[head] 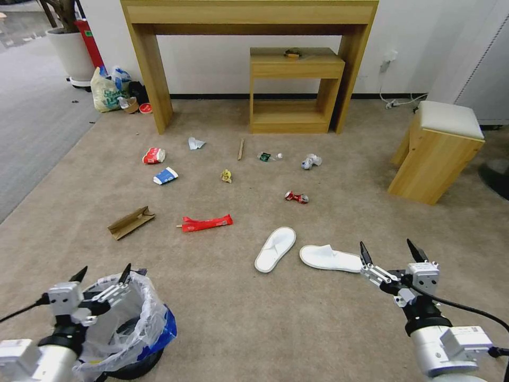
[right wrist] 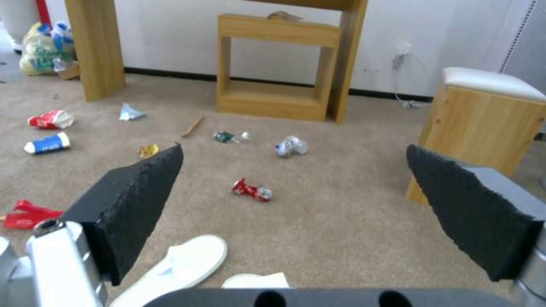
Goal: Pick up the trash bin and place the garbage on the floor into it.
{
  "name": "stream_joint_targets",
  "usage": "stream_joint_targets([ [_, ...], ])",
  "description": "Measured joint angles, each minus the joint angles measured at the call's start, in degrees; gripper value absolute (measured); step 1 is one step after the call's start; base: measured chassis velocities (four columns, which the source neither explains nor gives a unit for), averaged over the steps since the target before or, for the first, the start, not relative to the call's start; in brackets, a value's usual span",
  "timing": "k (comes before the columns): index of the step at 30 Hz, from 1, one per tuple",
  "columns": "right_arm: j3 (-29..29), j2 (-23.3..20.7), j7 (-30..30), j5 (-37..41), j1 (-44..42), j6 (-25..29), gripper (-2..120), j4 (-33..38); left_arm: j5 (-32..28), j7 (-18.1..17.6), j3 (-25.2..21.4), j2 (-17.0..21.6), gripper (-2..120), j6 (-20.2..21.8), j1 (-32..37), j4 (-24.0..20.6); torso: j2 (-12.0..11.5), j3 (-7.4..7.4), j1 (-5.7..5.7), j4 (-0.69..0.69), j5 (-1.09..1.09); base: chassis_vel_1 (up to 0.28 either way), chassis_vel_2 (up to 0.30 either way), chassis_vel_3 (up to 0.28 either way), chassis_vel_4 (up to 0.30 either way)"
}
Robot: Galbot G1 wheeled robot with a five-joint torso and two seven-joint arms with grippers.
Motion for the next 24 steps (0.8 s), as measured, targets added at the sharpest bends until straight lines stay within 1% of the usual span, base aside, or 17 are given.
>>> stream_joint_targets([
  [1,0.0,0.0,0.0,0.0,0.0,0.0,100,0.0,0.0,0.0,0.0,0.0,100,0.0,0.0,0.0,0.0,0.00,0.00,0.00,0.00,0.000,0.000,0.000,0.000],
  [2,0.1,-0.2,0.1,0.1,0.0,-0.1,100,0.0,-0.3,0.8,-0.9,0.8,100,0.4,0.1,0.6,0.0,0.00,0.00,0.01,-0.01,0.000,0.000,0.000,0.000],
  [3,0.1,-0.7,0.4,0.6,-0.2,-0.2,100,0.0,-1.5,4.0,-4.1,3.5,100,2.3,0.5,2.8,0.0,0.00,0.00,0.00,-0.02,0.000,0.000,0.000,0.000],
  [4,0.3,-1.0,0.5,1.0,-0.4,-0.3,100,-0.1,-2.1,6.4,-6.2,5.2,100,4.5,1.1,4.1,0.0,0.00,0.00,0.01,-0.02,0.000,0.000,0.000,0.000],
  [5,0.3,-1.0,0.5,1.0,-0.4,-0.3,100,-0.1,-2.1,6.4,-6.2,5.2,100,4.5,1.1,4.1,0.0,0.00,0.00,0.01,-0.02,0.000,0.000,0.000,0.000],
  [6,0.3,-1.1,0.6,1.2,-0.4,-0.3,100,-0.1,-2.4,7.9,-7.4,6.3,100,6.1,1.6,4.9,0.0,0.00,0.00,0.00,-0.01,0.000,0.000,0.000,0.000],
  [8,0.4,-1.5,0.7,1.5,-0.6,-0.4,100,-0.8,-4.3,12.8,-10.9,10.4,100,11.2,4.0,7.7,0.0,0.00,0.00,0.02,0.00,0.000,0.000,0.000,0.000],
  [9,0.4,-1.5,0.7,1.5,-0.6,-0.4,100,-0.8,-4.3,12.8,-10.9,10.4,100,11.2,4.0,7.7,0.0,0.00,0.00,0.02,0.00,0.000,0.000,0.000,0.000],
  [10,0.2,-1.6,0.8,1.5,-0.5,-0.4,100,-1.1,-5.3,13.7,-11.9,12.3,100,14.2,4.9,8.8,0.0,0.00,0.00,0.02,0.00,0.000,0.000,0.000,0.000],
  [11,0.1,-1.6,0.8,1.5,-0.5,-0.4,100,-1.3,-6.2,13.8,-12.2,13.4,100,16.0,5.3,9.5,0.0,0.00,0.00,0.02,-0.01,0.000,0.000,0.000,0.000],
  [12,-0.3,-1.4,0.9,1.5,-0.3,-0.4,100,-1.6,-7.4,13.7,-12.4,15.5,100,19.0,5.5,10.9,0.0,0.00,0.00,0.02,0.00,0.000,0.000,0.000,0.000],
  [13,-0.3,-1.4,0.9,1.5,-0.3,-0.4,100,-1.6,-7.4,13.7,-12.4,15.5,100,19.0,5.5,10.9,0.0,0.00,0.00,0.02,0.00,0.000,0.000,0.000,0.000],
  [16,-0.7,-1.1,1.2,1.5,-0.2,-0.4,100,-2.3,-8.8,13.0,-11.2,19.2,100,23.5,3.5,13.7,0.0,0.00,0.00,0.01,-0.01,0.000,0.000,0.000,0.000],
  [17,-0.7,-1.1,1.2,1.5,-0.2,-0.4,100,-2.3,-8.8,13.0,-11.2,19.2,100,23.5,3.5,13.7,0.0,0.00,0.00,0.01,-0.01,0.000,0.000,0.000,0.000],
  [20,-0.5,-1.0,1.3,1.5,-0.6,-0.2,100,-2.8,-9.4,12.4,-9.5,21.8,100,26.4,0.2,16.4,0.0,0.01,0.00,0.00,-0.01,0.000,0.000,0.000,0.000],
  [22,-0.3,-1.0,1.3,1.6,-0.7,-0.1,100,-3.0,-9.5,12.4,-9.3,22.5,100,27.1,-0.4,17.1,0.0,0.00,0.00,0.00,-0.02,0.000,0.000,0.000,0.000],
  [24,0.0,-0.9,1.4,2.2,-1.0,0.1,100,-3.4,-9.2,13.9,-8.6,25.0,100,28.6,-1.6,19.4,0.0,0.00,0.00,0.01,0.00,0.000,0.000,0.000,0.000],
])
